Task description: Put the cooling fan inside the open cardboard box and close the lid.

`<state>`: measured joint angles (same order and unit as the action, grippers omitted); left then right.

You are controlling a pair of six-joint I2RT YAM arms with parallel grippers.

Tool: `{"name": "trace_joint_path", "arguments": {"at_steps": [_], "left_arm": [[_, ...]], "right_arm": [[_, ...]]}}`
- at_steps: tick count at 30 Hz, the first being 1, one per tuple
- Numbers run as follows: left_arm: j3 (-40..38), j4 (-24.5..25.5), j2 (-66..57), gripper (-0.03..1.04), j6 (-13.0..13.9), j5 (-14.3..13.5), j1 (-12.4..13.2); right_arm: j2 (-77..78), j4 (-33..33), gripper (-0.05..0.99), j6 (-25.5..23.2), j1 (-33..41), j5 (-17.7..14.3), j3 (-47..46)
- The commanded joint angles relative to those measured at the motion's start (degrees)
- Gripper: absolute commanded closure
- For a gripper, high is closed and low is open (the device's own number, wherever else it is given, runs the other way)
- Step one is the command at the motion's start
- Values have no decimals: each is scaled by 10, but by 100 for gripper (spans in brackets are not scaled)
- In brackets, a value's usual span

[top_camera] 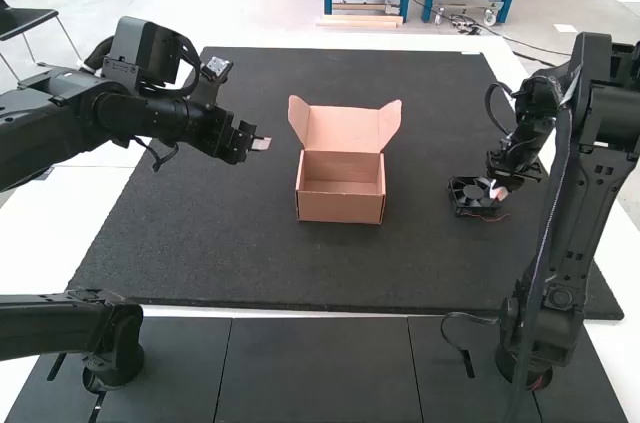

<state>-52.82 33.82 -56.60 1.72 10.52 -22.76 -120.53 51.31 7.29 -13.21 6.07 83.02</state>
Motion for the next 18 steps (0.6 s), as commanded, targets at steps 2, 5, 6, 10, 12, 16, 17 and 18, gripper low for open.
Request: {"name": "trace_joint_path", "arguments": {"at_steps": [2,5,6,10,12,16,17,18], "left_arm": [[3,-2,11,4,1,6,6],[6,0,11,4,2,6,5],[6,1,11,4,3,6,5],[10,3,11,4,7,5,5],[11,3,11,4,7,3,6],[20,-3,11,4,6,-2,6],[22,-6,11,4,6,-2,5],[24,-8,11,4,6,-5,6]], "right_arm": [[66,-7,95,-54,-2,39,-18],[115,-4,95,-70,1,46,-46],[132,-1,95,-72,2,52,-56],[201,12,95,-81,2,64,-95],[237,15,95,-83,3,69,-109],[301,35,95,-83,7,85,-138],[317,41,95,-83,10,87,-143],[333,46,95,-84,15,89,-149]]}}
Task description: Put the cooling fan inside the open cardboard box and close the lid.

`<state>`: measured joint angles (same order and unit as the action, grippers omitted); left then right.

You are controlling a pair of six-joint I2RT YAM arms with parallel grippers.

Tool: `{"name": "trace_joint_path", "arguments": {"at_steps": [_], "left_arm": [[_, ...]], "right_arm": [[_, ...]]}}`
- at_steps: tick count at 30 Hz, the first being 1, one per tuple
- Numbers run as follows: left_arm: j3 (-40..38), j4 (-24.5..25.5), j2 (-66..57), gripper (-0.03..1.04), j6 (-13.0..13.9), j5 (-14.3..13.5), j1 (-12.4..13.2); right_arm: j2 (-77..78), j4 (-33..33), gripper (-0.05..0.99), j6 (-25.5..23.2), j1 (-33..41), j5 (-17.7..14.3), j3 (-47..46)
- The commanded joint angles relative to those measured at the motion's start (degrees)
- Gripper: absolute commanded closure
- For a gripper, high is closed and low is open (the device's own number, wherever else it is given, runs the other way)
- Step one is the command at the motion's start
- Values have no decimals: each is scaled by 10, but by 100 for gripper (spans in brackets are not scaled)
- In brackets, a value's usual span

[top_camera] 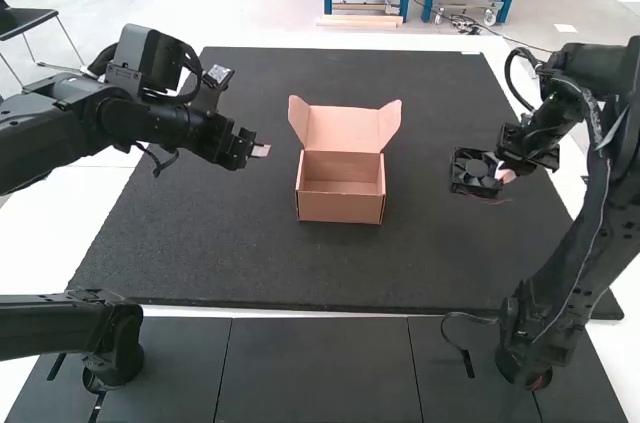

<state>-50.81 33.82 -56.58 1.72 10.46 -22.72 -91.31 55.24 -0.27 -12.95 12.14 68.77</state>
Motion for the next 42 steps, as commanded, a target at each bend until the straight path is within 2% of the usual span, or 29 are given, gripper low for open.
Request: {"name": "trace_joint_path", "arguments": {"at_steps": [1,8,17,23,34,42], "left_arm": [[4,-9,11,4,6,-5,6],[17,-8,16,4,6,-5,5],[18,-2,24,4,6,-5,6],[16,-3,25,4,4,-5,5],[19,-9,31,4,5,-5,6],[19,-22,31,4,5,-5,6]], "right_arm": [[53,9,95,-10,18,34,-12],[131,21,95,-41,89,56,-56],[160,20,95,-128,239,65,-72],[171,2,95,-166,307,63,-75],[162,-48,95,-213,387,63,-84],[125,-73,95,-239,419,66,-72]]}}
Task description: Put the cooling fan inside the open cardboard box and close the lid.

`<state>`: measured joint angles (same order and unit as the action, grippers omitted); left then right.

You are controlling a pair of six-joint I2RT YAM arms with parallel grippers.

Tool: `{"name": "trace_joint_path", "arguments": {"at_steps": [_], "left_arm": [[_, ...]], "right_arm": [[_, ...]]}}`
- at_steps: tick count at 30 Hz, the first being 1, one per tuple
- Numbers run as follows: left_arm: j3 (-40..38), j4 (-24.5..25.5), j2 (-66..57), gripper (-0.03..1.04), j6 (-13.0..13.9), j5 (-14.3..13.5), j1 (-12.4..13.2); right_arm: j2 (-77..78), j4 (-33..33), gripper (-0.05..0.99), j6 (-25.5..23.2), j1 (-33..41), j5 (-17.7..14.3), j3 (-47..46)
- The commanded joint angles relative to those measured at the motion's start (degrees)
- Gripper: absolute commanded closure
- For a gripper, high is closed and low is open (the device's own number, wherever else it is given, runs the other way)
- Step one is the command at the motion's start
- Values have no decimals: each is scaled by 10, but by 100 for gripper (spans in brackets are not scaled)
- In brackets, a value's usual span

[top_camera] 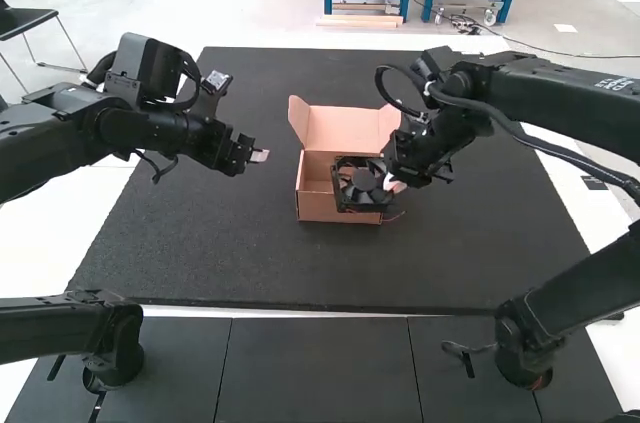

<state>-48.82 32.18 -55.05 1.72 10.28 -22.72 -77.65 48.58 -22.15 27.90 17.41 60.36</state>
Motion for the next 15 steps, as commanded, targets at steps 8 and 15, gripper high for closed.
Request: {"name": "trace_joint_path", "arguments": {"at_steps": [8,15], "left_arm": [[0,2,16,4,5,-4,6],[0,6,17,4,5,-4,6]], "right_arm": [[-68,-19,95,-33,37,11,49],[-118,-26,95,-35,43,10,93]]}}
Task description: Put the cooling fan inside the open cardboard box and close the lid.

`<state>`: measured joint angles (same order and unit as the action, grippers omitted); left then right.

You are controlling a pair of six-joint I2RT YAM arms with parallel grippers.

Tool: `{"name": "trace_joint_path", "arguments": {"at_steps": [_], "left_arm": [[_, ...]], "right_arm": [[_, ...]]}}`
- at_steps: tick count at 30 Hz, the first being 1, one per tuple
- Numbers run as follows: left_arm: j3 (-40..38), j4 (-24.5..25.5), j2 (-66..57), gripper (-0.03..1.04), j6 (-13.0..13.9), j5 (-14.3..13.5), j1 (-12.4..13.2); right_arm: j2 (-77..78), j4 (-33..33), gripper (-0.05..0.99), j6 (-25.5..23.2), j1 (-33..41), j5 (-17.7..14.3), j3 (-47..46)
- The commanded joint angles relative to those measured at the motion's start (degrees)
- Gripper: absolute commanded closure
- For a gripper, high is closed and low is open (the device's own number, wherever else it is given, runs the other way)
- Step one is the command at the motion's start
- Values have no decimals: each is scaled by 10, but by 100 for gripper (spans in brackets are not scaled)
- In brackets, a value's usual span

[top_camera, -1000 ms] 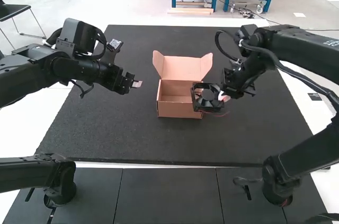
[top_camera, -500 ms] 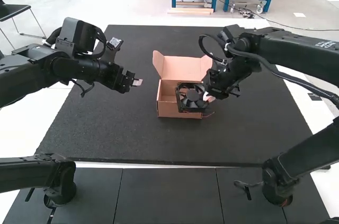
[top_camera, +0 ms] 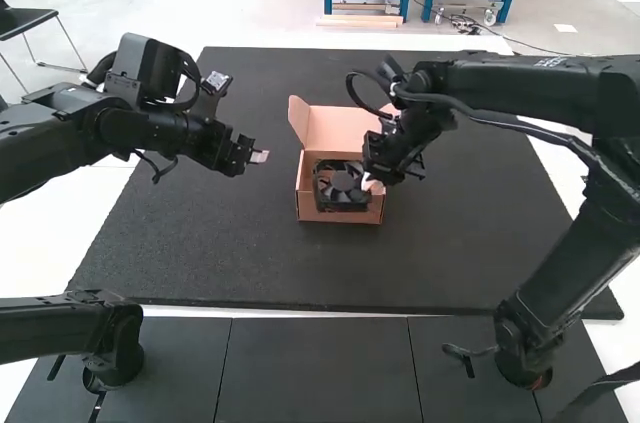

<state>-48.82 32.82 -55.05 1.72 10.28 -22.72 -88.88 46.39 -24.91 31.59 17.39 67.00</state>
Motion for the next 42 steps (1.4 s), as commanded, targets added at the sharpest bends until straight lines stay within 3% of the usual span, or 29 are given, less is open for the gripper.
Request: {"name": "trace_joint_path", "arguments": {"at_steps": [1,19,42], "left_arm": [[0,0,19,4,4,-4,5],[0,13,43,4,4,-4,5],[0,22,53,4,3,-4,2]], "right_arm": [[-13,-4,95,-8,6,10,31],[-104,-21,95,-53,-15,18,114],[-169,-29,95,-13,-61,-22,149]]}}
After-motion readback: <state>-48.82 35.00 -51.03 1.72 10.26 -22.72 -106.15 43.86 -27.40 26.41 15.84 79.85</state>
